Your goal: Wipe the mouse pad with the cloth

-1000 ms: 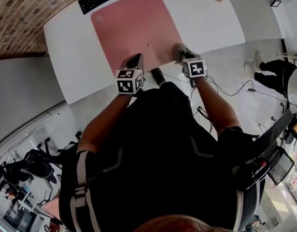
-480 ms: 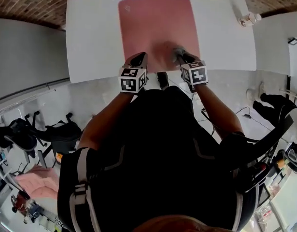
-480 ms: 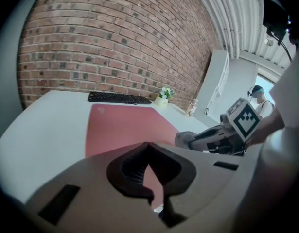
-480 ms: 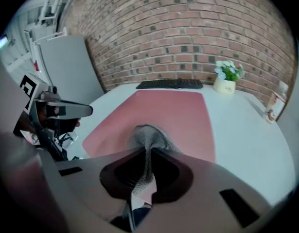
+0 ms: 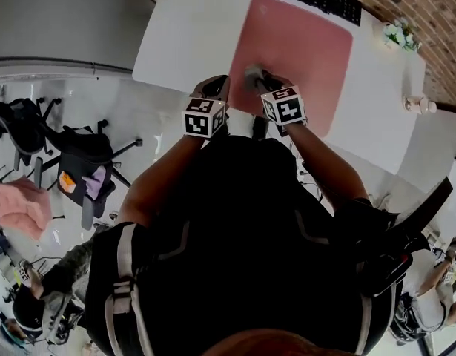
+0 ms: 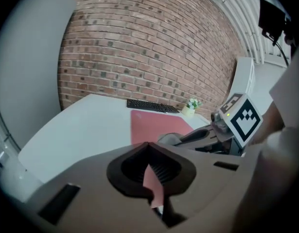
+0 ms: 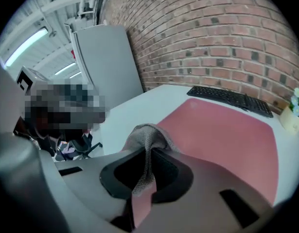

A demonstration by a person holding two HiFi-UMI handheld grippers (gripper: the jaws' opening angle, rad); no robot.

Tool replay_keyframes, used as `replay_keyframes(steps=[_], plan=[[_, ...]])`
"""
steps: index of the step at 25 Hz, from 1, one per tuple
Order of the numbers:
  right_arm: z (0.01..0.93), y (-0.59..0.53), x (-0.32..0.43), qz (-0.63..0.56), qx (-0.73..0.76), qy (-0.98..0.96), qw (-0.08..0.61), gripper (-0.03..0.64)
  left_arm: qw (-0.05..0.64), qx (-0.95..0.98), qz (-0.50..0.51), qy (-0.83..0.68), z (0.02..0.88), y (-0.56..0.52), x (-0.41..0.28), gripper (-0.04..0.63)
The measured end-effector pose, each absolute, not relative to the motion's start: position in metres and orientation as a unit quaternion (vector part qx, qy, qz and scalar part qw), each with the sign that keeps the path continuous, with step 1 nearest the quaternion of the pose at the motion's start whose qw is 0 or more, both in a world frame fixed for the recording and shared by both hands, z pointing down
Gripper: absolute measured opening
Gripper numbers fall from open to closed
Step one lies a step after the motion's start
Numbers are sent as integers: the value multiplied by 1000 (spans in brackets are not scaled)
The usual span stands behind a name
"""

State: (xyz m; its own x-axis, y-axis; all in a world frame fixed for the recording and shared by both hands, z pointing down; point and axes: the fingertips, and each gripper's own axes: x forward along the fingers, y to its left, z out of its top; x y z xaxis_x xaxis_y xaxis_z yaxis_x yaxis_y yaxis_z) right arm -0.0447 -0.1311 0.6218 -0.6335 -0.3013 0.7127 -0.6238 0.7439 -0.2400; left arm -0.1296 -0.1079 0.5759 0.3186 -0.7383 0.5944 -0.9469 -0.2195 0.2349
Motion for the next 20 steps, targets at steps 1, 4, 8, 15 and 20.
replay_keyframes(steps=[1,4,8,15,20], plan=[[622,-132,-56,236,251,-876,338,40,286,752,179,-566,573,-107,-138,0],[624,-132,-91,214,209,-888,351,41,293,719,170,-607,567,-103,-167,0],[645,-132,-116,207,189,-885,372,41,300,692,166,-635,565,-94,-187,0],[660,-132,-117,209,193,-873,396,41,311,691,172,-629,573,-88,-188,0],[668,-136,-97,228,216,-863,395,41,311,705,176,-613,577,-98,-172,0]])
